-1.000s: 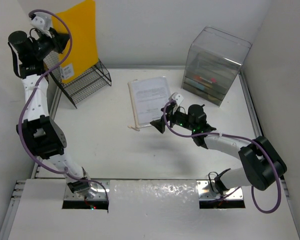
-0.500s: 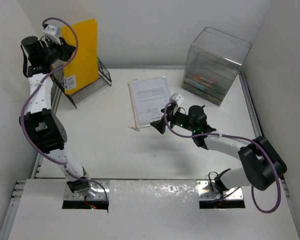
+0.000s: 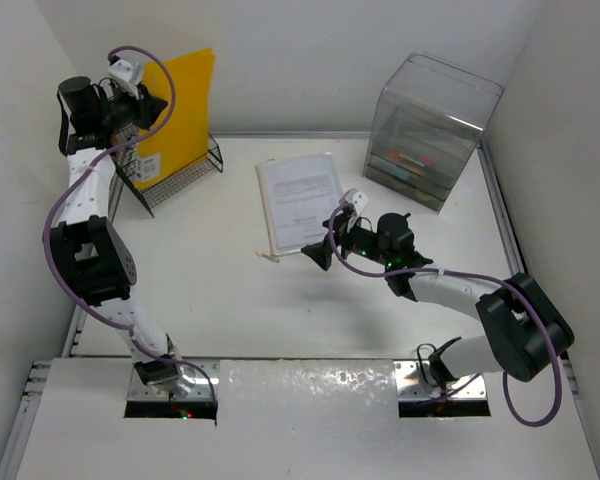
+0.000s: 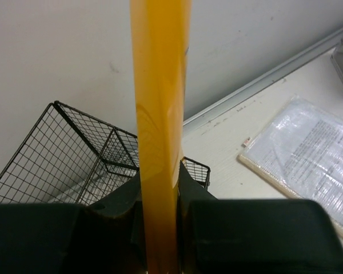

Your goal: Organize the desk

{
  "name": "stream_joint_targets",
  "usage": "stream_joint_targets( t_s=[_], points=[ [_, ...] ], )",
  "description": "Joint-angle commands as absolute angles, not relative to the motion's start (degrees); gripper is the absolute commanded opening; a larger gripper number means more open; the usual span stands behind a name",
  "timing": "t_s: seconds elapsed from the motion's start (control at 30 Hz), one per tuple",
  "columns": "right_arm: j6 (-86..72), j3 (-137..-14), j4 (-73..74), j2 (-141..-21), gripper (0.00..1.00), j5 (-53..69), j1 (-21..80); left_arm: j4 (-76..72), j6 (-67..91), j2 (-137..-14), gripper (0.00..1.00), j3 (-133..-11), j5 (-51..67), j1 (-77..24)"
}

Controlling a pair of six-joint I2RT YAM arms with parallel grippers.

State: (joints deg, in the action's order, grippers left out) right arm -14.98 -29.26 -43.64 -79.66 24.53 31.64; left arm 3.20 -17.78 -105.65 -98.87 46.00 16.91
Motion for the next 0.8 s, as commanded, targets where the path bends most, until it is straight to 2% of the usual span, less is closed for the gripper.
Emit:
stream_joint_targets(
  t_s=[0.0,0.57,0.77],
  points=[
    [-14.94,-28.92,-46.32,-77.7,0.99,25.49,31.64,11.67,-22.4,-106.79,0.0,-96.95,49.65,16.61],
    [-13.36,-29.62,-42.28,-74.62,0.99,25.58,31.73,22.4,-34.09,-102.13,0.0,-87.55,63.45,16.61],
    [-13.01,-29.71,-41.31,-73.57,0.99,25.4,31.64,21.19,-33.32,-102.65,0.0,-87.89,59.78,16.52]
  ],
)
